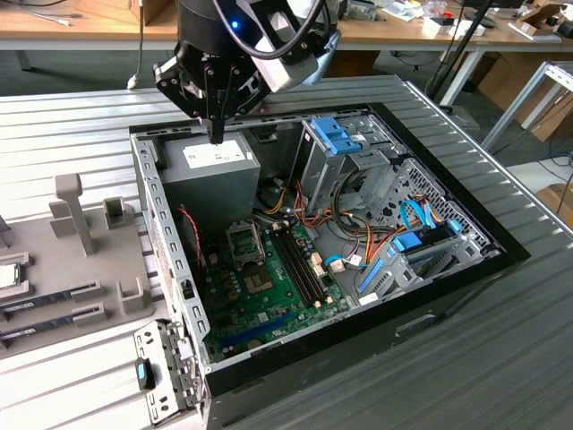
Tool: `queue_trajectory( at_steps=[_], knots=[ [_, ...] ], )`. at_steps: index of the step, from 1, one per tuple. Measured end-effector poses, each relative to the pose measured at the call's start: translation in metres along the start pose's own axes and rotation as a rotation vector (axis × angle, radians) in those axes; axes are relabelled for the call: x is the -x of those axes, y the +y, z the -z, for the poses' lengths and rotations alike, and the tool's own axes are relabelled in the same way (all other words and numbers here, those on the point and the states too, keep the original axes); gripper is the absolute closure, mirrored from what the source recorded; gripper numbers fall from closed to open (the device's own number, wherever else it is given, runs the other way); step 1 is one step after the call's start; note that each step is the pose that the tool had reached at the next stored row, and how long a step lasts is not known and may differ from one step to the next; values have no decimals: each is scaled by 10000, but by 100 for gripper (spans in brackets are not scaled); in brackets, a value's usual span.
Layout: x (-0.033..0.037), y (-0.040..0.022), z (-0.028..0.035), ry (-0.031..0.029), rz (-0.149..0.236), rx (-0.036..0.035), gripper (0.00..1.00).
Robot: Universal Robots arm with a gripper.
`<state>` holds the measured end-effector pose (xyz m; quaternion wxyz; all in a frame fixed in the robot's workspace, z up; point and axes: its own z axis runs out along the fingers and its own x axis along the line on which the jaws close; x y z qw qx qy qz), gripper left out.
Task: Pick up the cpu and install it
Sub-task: 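Reach for the cpu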
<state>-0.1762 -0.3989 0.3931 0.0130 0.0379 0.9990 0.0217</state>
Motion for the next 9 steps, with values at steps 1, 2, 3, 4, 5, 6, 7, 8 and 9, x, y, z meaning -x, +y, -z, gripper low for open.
queue_trajectory(
  at_steps=[1, 2, 3, 4, 5, 6, 7, 8, 9],
  knots=[
    [-3, 0, 0, 0, 0, 1, 89],
    [-6, -1, 0, -1, 0, 1, 89],
    [-9, -1, 0, 0, 0, 0, 89],
    [-12, -1, 0, -1, 0, 1, 89],
    [-16, -1, 0, -1, -1, 1, 89],
    [-20, -2, 0, 0, -1, 1, 89],
    [-25, -2, 0, 0, 0, 0, 89],
    [-31, -2, 0, 0, 0, 1, 89],
    [-43, -3, 1, 0, 0, 0, 89]
  ],
)
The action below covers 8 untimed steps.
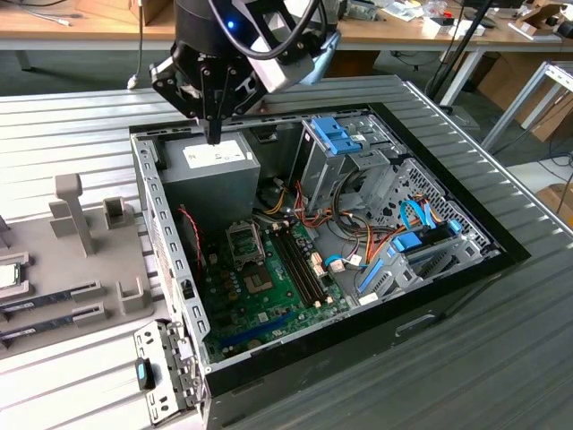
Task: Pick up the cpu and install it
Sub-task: 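Reach for the cpu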
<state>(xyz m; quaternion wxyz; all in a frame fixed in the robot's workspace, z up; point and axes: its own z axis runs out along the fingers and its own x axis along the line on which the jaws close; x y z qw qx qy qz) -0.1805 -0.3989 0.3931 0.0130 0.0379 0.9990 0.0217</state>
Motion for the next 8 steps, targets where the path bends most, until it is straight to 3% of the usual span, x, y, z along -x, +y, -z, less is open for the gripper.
queue_trajectory(
  at_steps=[8],
  knots=[
    [-67, -5, 1, -1, 0, 1, 89]
  ],
)
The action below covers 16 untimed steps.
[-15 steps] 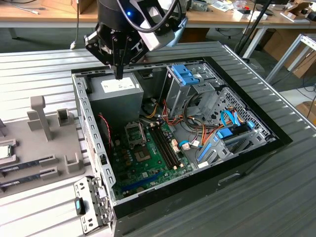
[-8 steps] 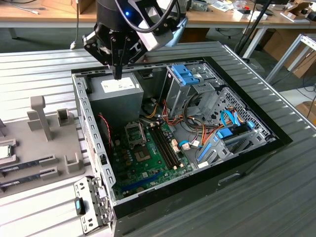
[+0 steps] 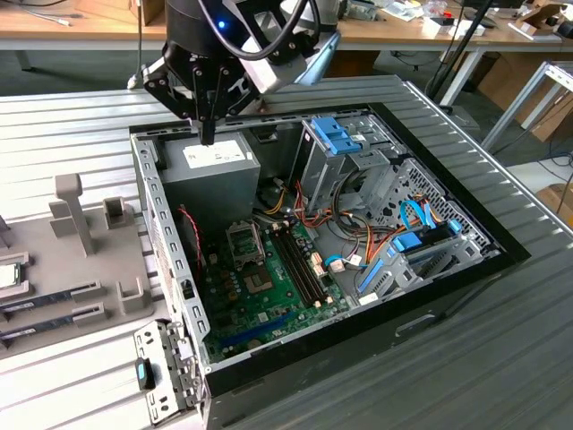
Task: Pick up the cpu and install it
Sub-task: 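Reach for the cpu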
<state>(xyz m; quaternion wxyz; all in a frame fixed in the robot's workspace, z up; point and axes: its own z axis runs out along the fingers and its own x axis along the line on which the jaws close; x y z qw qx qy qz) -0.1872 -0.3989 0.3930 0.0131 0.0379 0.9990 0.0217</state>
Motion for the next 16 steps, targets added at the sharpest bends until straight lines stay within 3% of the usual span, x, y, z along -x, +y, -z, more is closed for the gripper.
queue_trajectory(
  at_steps=[16],
  knots=[
    [-105, -8, 2, 0, 1, 0, 89]
  ],
)
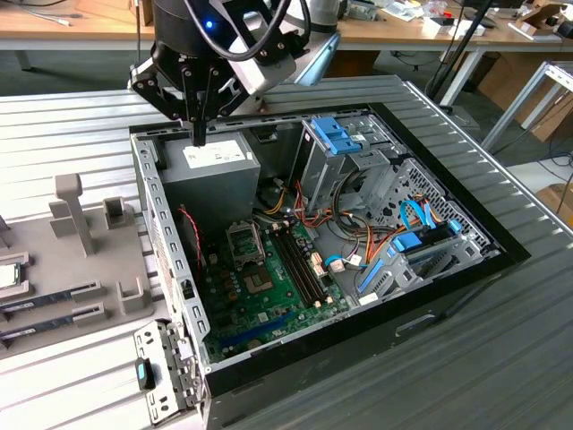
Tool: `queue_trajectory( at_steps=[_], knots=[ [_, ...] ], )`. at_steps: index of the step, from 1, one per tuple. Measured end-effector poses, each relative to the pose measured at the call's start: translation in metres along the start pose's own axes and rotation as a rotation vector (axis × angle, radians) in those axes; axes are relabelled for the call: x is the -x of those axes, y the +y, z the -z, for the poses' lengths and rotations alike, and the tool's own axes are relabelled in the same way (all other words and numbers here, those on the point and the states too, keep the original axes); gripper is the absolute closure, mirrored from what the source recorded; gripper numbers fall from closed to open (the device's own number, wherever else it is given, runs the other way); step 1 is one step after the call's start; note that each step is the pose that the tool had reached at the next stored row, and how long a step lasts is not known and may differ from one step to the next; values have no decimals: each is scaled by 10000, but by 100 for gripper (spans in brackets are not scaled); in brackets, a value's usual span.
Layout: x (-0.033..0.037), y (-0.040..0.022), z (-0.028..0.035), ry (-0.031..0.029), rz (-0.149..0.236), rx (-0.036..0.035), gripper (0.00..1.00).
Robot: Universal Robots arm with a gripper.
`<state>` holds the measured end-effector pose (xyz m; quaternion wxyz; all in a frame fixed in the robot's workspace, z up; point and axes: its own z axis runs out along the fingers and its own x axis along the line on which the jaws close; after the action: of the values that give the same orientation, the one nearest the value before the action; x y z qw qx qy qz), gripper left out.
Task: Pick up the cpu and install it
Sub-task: 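Reach for the cpu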
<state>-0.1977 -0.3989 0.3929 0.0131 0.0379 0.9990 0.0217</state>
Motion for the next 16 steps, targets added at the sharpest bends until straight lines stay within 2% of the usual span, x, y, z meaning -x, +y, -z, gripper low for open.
queue_trajectory(
  at_steps=[16],
  knots=[
    [-96, -7, 1, 0, -1, 0, 89]
  ],
)
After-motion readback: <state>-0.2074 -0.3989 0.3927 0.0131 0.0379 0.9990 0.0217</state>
